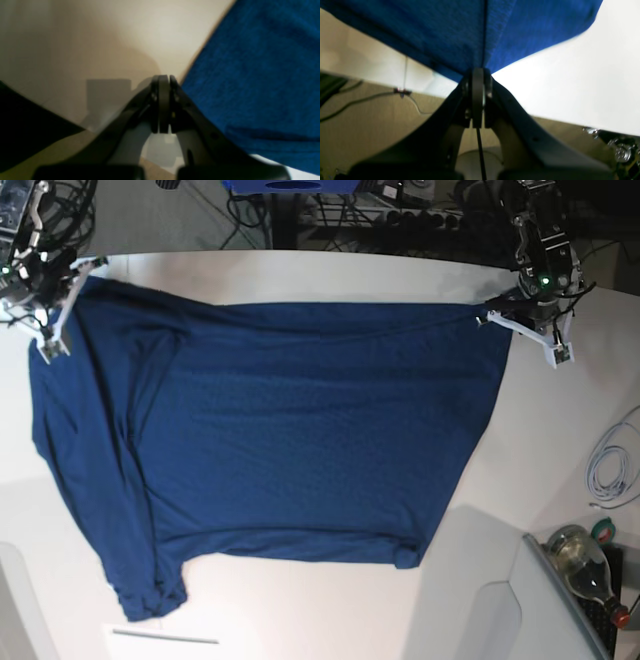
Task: Layout the t-shirt on the table in an organized manner, then fold the t-shirt properly
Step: 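Drag the held corners outward with both grippers to smooth the shirt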
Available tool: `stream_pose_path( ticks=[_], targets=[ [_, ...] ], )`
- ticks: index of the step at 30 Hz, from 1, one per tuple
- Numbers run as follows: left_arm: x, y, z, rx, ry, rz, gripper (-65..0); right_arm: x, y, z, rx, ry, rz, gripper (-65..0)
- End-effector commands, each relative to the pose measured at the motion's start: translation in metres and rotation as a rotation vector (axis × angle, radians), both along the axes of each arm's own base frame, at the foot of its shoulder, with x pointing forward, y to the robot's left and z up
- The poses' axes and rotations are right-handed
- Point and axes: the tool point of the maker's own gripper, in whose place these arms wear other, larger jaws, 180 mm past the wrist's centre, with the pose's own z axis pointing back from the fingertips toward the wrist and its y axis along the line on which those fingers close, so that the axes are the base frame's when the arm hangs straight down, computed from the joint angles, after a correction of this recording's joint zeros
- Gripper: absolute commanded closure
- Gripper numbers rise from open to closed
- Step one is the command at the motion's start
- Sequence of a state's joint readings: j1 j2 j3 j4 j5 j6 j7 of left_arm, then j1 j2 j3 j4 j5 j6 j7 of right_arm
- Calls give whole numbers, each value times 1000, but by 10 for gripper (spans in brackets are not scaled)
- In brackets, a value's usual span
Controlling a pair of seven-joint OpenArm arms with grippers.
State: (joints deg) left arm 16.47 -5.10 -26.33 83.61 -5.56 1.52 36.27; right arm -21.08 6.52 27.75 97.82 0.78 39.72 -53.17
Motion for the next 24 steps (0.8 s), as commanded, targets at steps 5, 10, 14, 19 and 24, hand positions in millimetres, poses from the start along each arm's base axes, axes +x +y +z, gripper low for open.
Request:
stream_pose_path(
  ticks=[5,10,14,19,24],
  targets=[
    [19,16,17,54,-49,-9,0,-10,-8,6,-30,7,19,0],
    [25,17,23,59,-67,-12,0,-12,-1,3,-26,24,39,0],
    [31,21,26,68,-75,-13,0,-27,-11,3,-67,97,64,0],
    [34,26,31,83,-79,-18,0,-35,-24,6,-96,111,82,0],
    [38,31,38,101,-93,-25,0,-29,-25,9,-103,94,91,0]
  ],
)
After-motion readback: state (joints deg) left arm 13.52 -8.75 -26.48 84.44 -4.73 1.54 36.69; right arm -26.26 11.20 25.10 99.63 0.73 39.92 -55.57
